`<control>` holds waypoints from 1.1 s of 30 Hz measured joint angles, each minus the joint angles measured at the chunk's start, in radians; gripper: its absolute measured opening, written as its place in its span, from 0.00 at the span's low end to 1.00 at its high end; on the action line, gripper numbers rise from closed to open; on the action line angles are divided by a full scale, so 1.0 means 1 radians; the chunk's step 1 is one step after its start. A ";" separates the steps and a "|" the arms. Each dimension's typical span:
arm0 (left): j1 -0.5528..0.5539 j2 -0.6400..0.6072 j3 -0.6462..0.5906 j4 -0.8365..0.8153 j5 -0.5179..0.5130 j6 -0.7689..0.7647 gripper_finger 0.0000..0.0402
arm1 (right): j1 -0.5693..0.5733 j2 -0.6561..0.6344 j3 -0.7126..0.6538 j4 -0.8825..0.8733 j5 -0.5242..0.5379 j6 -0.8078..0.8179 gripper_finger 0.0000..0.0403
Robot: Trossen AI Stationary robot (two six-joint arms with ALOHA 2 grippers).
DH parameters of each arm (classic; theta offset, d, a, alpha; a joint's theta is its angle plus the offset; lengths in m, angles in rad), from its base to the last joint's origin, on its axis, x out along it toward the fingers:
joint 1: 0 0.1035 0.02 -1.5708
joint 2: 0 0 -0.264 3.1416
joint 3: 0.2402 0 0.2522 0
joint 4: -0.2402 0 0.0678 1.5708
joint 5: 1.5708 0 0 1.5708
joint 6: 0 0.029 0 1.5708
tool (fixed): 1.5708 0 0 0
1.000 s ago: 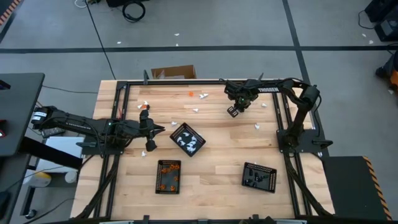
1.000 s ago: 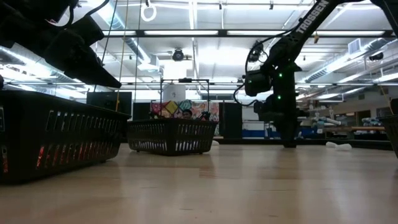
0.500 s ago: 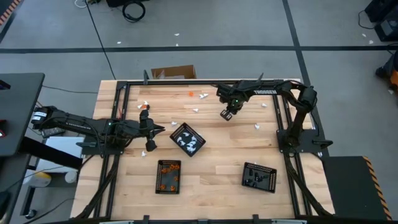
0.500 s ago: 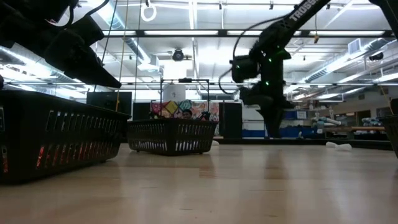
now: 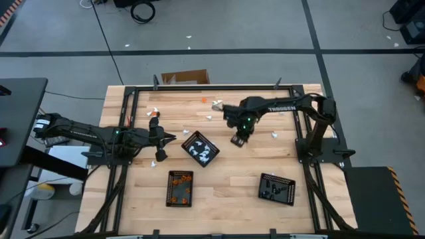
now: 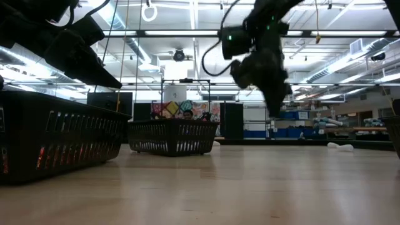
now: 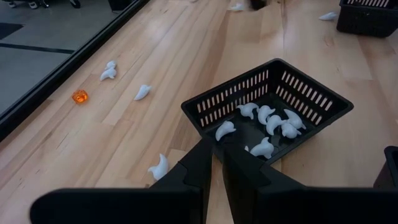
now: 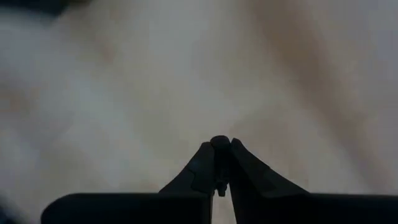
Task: Sort Halloween decoration
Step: Put the black skeleton toy into the right black basket, then put the white ghost toy into the middle black basket
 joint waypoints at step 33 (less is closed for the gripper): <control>0.000 0.000 0.000 0.001 0.000 -0.031 0.12 | 0.513 -0.130 -0.062 -0.345 0.190 0.536 0.39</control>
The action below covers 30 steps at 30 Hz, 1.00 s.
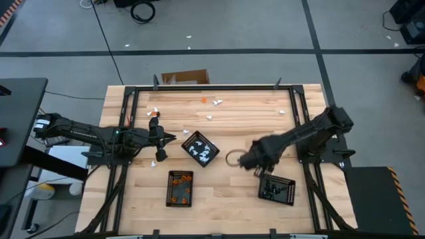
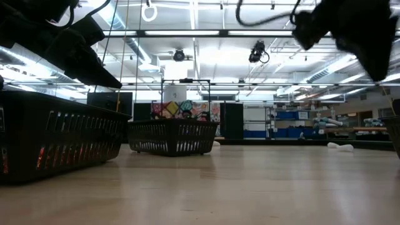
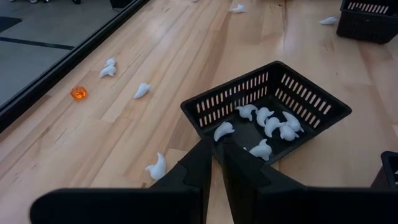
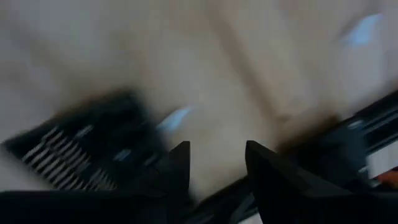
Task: Sort Halloween decoration
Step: Put the white ghost toy into the middle black basket
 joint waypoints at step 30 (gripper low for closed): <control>0.000 0.000 0.000 0.000 0.000 0.032 0.12 | -0.744 -0.205 -0.621 0.569 0.121 -0.489 0.51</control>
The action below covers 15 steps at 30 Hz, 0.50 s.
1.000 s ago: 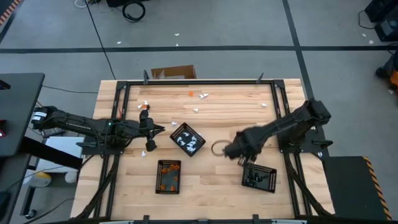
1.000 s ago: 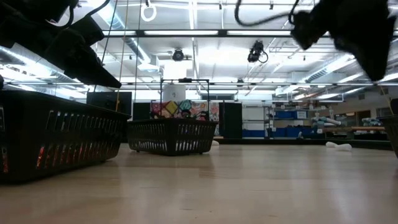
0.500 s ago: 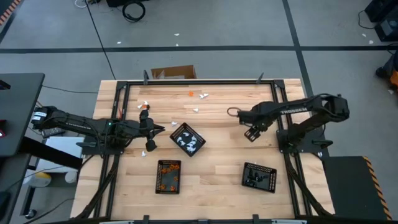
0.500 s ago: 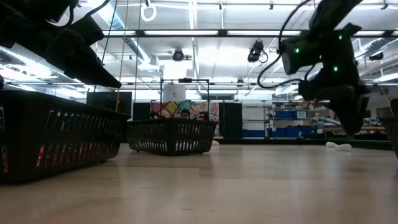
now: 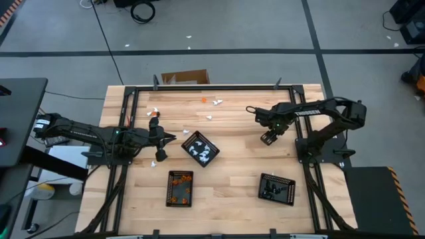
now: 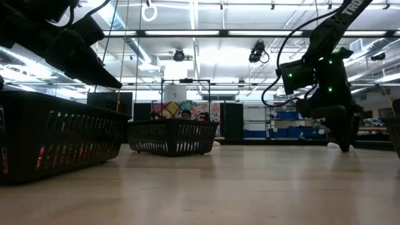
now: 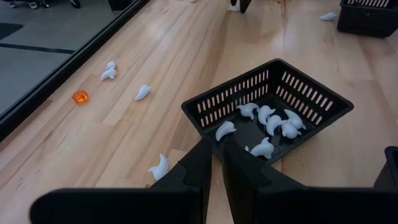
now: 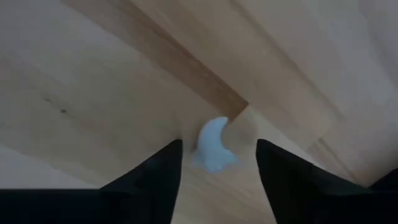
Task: Sort Halloween decoration
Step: Put the white ghost toy into the middle black basket
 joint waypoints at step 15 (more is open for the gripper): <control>0.000 0.000 0.000 0.000 0.000 0.003 0.12 | 0.017 -0.007 0.007 0.040 -0.002 -0.017 0.17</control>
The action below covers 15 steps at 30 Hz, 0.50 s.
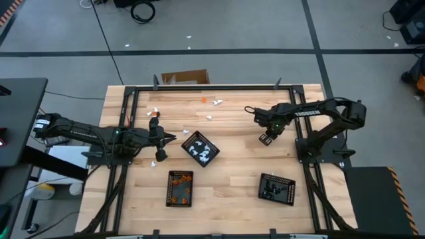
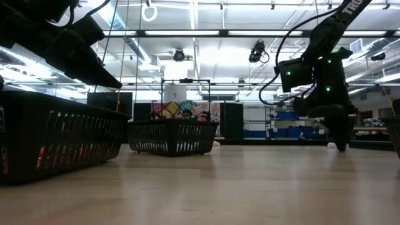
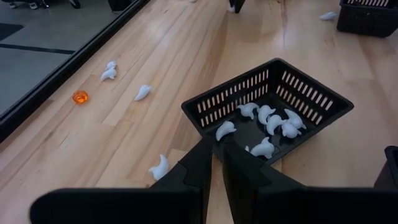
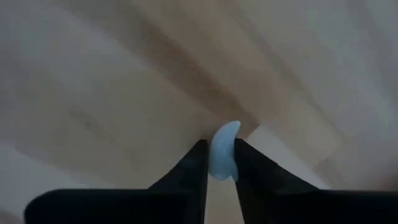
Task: Sort Halloween decoration
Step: Put the white ghost toy into the middle black basket
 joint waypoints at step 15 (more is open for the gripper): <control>0.000 0.000 0.000 0.000 0.000 0.012 0.12 | 0.143 0.007 0.184 0.151 -0.124 0.116 0.17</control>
